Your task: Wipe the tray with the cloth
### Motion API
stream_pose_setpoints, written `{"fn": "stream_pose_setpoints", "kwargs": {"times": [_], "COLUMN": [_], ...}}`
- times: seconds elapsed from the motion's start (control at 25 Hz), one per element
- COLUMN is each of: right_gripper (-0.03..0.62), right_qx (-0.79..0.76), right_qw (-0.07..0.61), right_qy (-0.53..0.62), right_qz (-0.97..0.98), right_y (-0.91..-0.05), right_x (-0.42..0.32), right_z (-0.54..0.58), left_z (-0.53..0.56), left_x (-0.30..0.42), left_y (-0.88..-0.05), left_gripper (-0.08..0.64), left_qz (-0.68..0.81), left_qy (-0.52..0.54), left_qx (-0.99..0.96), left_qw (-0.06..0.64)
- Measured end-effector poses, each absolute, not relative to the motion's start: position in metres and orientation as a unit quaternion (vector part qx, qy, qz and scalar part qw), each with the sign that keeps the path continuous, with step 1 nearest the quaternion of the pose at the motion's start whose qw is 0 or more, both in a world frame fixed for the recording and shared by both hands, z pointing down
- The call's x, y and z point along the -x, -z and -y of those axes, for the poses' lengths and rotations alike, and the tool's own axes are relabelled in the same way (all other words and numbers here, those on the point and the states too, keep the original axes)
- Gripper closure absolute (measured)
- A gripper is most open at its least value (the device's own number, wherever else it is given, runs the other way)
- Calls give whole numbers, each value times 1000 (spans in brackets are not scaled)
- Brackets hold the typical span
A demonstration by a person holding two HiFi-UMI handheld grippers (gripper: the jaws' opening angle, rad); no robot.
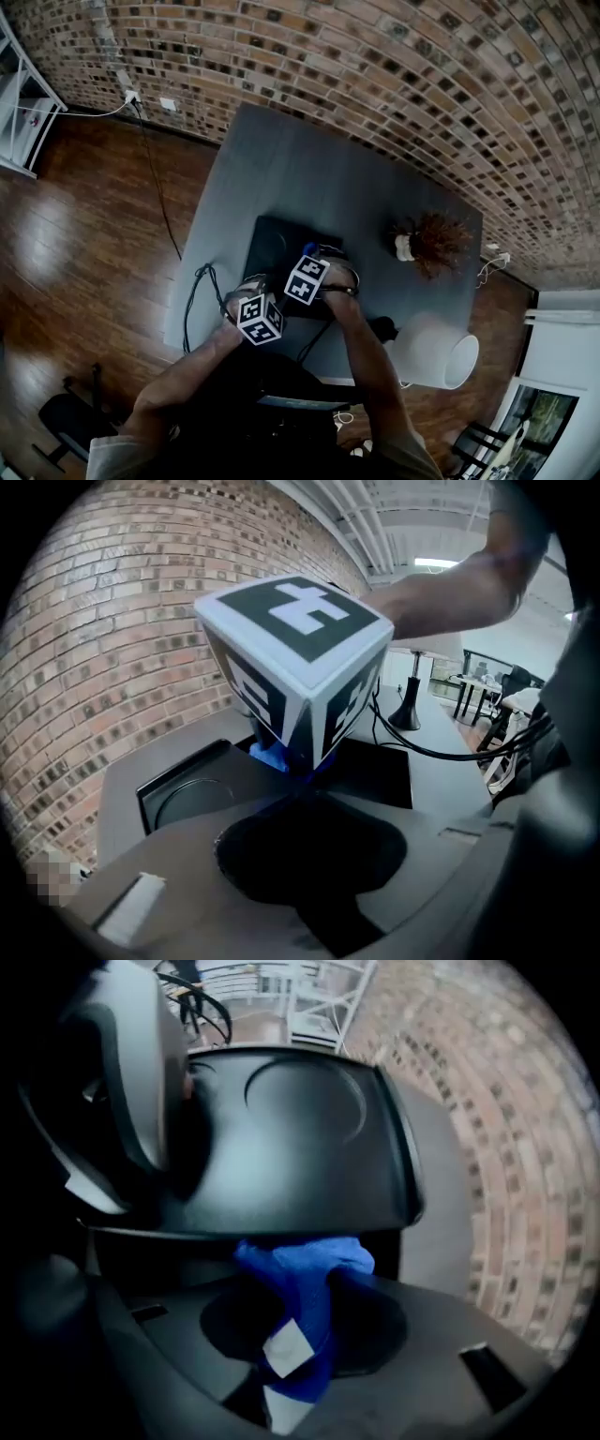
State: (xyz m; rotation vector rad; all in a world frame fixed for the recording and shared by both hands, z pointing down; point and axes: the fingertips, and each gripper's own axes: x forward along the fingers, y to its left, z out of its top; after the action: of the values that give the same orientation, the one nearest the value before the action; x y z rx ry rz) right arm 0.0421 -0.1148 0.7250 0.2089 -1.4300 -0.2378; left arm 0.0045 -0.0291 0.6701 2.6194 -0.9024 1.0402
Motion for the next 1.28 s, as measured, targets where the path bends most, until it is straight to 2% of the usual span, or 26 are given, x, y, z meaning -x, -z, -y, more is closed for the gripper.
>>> {"fn": "stream_pose_setpoints", "kwargs": {"times": [0.12,0.36,0.48,0.56,0.72,0.92,1.12,1.28], "right_gripper": [453,451,451,451,453,453,453,452], "right_qx": [-115,-20,8,79,278,421,383,260], "right_qw": [746,838,841,842,802,723,730,784], "right_qy": [200,189,288,341,351,218,155,241], "right_qz": [625,511,457,410,396,502,544,510], "right_y": [-726,-727,-724,-729,-728,-719,-720,-739], "right_x": [-43,-75,-76,-84,-93,-87,-81,-78], "right_z": [138,112,137,135,74,-37,-49,13], "left_z": [29,32,32,34,34,34,32,30], "left_x": [-3,-2,-1,-1,-1,-1,0,0], "left_y": [-672,-667,-667,-668,-669,-666,-665,-670], "left_gripper": [506,488,486,485,480,480,479,479], "left_qz": [307,315,317,319,322,322,320,321], "left_qy": [-353,-343,-341,-339,-333,-331,-333,-332], "left_qx": [-879,-879,-879,-879,-880,-880,-880,-880], "left_qw": [93,102,103,103,110,110,111,111]}}
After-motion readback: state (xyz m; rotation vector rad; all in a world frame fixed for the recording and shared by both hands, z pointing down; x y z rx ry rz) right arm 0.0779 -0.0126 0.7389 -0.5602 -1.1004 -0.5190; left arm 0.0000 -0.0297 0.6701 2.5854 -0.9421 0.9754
